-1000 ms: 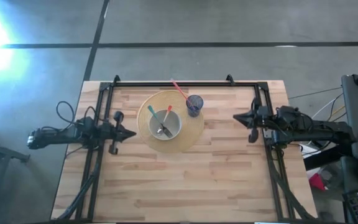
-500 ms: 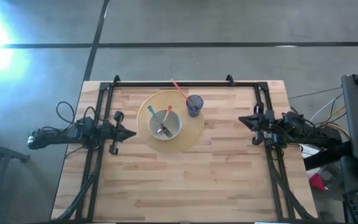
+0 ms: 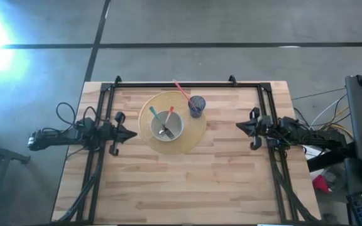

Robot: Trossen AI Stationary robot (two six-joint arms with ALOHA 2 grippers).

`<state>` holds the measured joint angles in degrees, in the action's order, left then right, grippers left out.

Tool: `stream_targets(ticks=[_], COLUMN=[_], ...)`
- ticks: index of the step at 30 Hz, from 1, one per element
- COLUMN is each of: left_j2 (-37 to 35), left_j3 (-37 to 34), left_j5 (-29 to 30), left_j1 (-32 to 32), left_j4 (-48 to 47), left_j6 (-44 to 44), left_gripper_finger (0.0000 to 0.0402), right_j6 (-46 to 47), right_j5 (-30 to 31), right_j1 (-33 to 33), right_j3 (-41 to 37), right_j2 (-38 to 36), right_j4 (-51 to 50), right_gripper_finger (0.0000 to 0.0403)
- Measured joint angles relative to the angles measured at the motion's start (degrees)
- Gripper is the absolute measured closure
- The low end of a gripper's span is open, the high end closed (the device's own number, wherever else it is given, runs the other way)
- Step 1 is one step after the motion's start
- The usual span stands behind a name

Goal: Pick & Place Utensil
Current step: Return to Home Position

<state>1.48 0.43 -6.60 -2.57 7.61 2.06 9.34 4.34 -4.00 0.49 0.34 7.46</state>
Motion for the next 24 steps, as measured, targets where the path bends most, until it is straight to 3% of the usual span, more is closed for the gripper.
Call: stream_targets(ticks=[10,24], left_j2=[0.0,1.3], left_j3=[0.0,-0.1], left_j5=[0.0,2.2], left_j1=[0.0,0.0], left_j4=[-3.3,-6.3], left_j6=[5.7,5.3], left_gripper_finger=[0.0401,0.0401], right_j6=[0.2,0.2], right_j5=[-1.4,-1.4], right_j1=[0.0,0.0], right_j3=[0.0,0.0], right_j2=[0.2,1.7], right_j4=[-2.1,-6.5], right_gripper_finger=[0.0394,0.0394])
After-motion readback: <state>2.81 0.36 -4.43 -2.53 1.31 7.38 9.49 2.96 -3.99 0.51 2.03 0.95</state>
